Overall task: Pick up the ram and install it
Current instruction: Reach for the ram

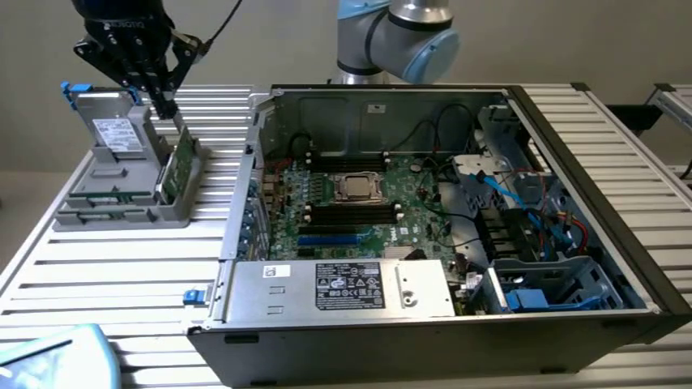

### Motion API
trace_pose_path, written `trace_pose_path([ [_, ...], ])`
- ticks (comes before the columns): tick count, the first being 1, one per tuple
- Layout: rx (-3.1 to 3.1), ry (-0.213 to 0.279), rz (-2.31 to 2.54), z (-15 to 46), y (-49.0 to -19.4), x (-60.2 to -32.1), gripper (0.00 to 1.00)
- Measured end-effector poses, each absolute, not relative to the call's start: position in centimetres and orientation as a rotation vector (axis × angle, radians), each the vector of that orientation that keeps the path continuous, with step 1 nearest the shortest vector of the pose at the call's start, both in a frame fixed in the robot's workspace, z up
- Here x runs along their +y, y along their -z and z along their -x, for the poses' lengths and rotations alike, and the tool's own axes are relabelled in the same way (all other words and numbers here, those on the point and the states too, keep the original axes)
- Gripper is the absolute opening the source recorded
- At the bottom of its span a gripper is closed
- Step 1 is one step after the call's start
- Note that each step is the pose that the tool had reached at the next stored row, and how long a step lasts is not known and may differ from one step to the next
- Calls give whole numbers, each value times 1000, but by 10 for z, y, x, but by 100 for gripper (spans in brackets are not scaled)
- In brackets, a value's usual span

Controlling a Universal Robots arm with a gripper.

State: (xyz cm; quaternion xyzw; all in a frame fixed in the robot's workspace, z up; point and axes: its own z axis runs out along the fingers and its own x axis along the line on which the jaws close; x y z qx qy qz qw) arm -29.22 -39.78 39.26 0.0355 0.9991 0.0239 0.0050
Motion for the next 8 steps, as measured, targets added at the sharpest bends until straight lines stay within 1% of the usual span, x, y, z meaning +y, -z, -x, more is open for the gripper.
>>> trace_pose_path([
  [8, 3130, -75, -111, 324, -393, -398, 11],
])
